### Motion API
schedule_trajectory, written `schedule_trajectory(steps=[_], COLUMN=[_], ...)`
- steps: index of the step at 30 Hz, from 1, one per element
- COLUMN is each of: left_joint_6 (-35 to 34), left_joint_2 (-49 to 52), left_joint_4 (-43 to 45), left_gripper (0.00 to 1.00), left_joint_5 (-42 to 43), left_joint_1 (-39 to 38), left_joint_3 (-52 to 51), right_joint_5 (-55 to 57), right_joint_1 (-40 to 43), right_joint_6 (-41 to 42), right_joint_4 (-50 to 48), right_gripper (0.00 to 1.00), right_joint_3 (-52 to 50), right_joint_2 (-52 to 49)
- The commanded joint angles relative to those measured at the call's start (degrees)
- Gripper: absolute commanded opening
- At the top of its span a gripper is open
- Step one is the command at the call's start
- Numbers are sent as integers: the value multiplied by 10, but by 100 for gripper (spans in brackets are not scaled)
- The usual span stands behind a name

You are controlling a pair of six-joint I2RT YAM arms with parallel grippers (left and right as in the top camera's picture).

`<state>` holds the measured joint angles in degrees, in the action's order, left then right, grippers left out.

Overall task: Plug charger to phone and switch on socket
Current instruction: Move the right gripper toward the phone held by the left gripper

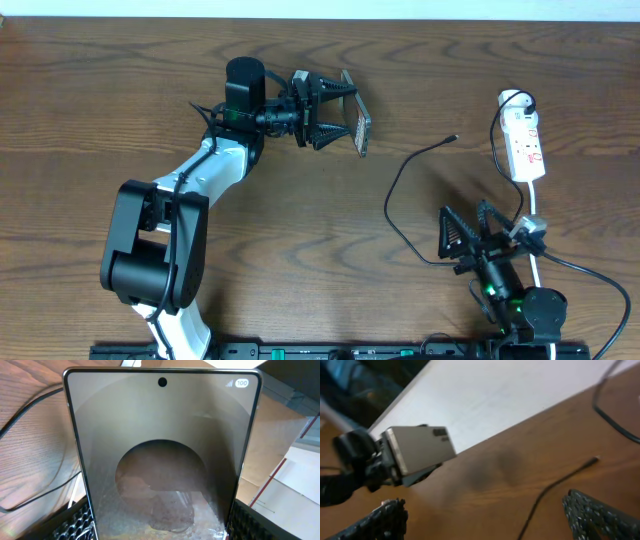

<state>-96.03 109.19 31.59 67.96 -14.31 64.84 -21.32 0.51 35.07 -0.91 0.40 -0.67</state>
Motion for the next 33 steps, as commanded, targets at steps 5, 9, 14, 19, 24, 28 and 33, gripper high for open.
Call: schedule_trajectory(steps=[5, 9, 14, 19, 24, 28, 33], left_joint_6=[28, 50, 110, 140, 139, 130, 93], left_joint_2=[-3, -3, -3, -3, -3, -3, -3], left_joint_4=[9, 9, 9, 9, 9, 9, 9], left_gripper=[60, 60, 60, 60, 60, 60, 60], left_joint_5=[6, 5, 1, 1, 1, 1, 1], left_joint_1=[4, 4, 4, 4, 4, 4, 4], left_joint_3=[6, 6, 6, 6, 6, 6, 6], right_joint_5=[-43, -40, -25, -30, -177, -200, -199], right_joint_1=[-2, -2, -2, -2, -2, -2, -5], right_joint_6=[-106, -178, -259, -238, -217, -183, -221], right_joint_4=[80, 204, 334, 427, 378, 297, 199], right_gripper=[99, 99, 99, 99, 99, 99, 93], right_joint_3=[53, 129, 229, 313, 336, 335, 335], right_joint_2=[-3, -27, -85, -166, -211, -224, -278])
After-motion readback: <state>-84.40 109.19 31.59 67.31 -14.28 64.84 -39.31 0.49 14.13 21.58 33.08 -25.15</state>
